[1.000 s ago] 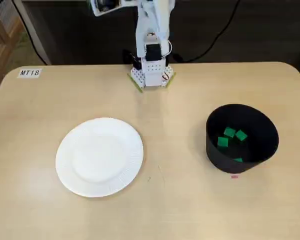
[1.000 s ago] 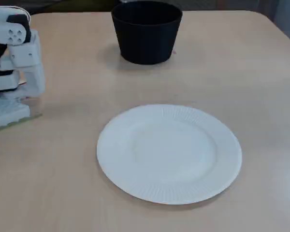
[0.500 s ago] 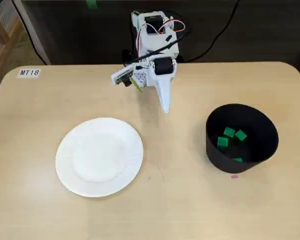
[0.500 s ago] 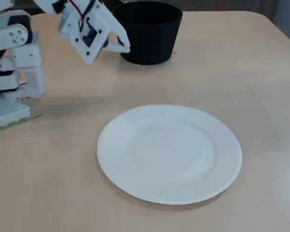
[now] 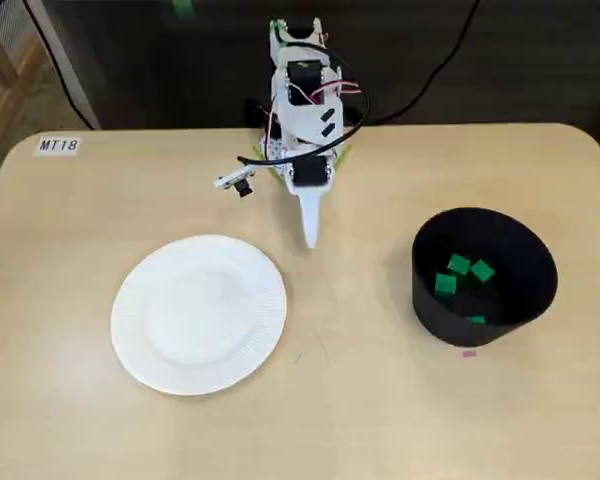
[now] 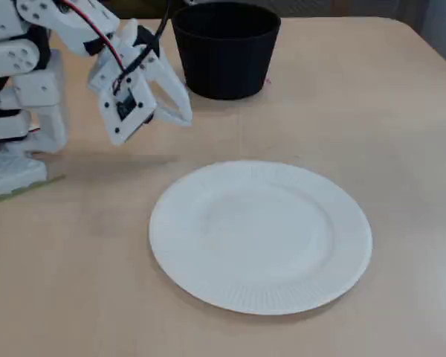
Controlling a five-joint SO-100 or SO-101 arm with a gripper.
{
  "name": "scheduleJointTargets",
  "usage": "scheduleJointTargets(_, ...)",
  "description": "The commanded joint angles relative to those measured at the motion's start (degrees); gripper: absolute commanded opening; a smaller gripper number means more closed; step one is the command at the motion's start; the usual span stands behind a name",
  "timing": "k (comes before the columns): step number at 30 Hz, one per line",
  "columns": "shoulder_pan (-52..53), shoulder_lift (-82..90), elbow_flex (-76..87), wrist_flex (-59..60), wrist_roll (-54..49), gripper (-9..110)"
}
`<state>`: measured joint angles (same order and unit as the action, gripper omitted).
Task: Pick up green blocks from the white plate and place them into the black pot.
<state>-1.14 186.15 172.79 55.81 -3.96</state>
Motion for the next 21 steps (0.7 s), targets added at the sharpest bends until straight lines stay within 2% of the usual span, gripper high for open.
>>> scheduleJointTargets(1, -0.1, 0.3, -0.4, -0.5, -0.2, -2)
scheduleJointTargets(21, -0.2, 0.3, -0.3, -1.1, -0.5, -2)
